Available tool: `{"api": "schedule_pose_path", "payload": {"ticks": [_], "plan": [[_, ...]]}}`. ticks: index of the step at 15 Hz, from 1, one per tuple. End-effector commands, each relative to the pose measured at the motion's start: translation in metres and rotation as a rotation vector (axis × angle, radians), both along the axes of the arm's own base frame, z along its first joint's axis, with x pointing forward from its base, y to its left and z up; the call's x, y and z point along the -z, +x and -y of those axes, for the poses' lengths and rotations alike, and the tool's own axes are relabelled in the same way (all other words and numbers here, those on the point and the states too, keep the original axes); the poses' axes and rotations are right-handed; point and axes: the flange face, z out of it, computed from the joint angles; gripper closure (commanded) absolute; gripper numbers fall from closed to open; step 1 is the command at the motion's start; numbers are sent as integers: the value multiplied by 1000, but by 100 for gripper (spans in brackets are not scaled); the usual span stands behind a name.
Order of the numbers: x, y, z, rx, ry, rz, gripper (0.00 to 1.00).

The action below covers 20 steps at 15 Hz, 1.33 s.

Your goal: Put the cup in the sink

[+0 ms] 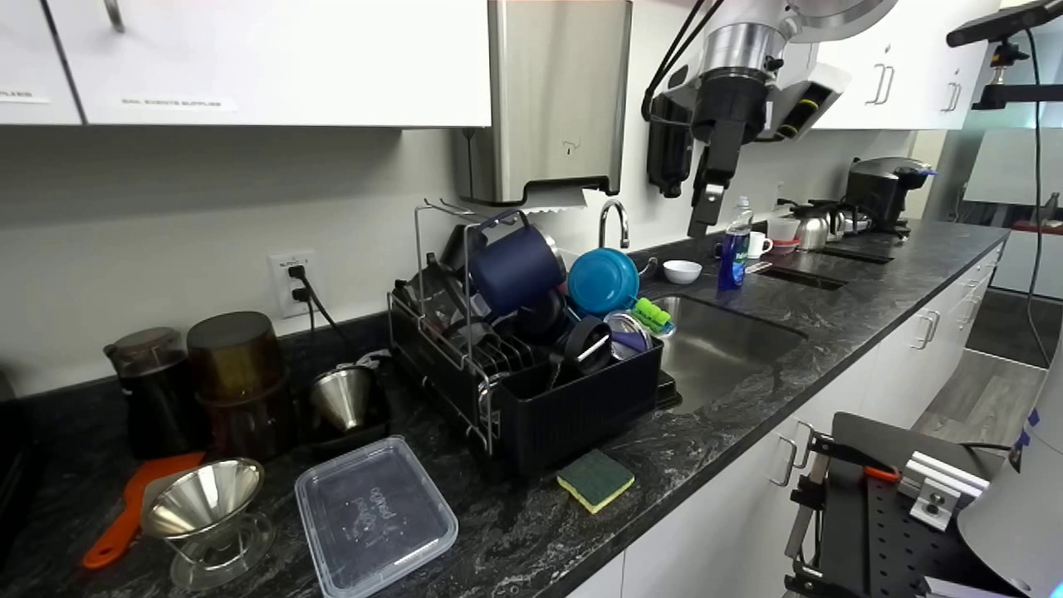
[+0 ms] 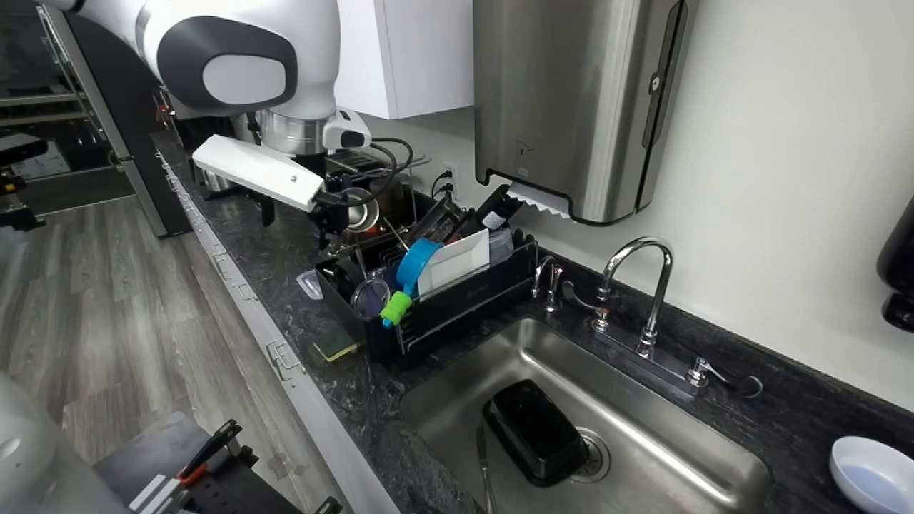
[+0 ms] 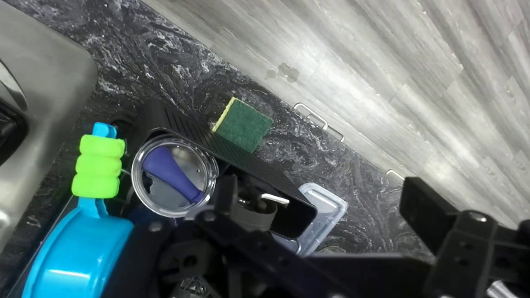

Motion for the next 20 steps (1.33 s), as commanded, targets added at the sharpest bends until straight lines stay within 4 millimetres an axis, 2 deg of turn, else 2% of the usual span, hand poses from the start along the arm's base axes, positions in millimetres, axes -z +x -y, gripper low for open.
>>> {"api": "schedule_pose_path", "payload": {"ticks": [1,6,12,16,20], "plan": [[4,13,12,-88,30,54,0],[21,32,27,-193,-5,137,0],[56,72,30,-196,-97,133,0],[53,98,29,-251,-70,222,0],[41,103,28,-307,39,302,0]]}}
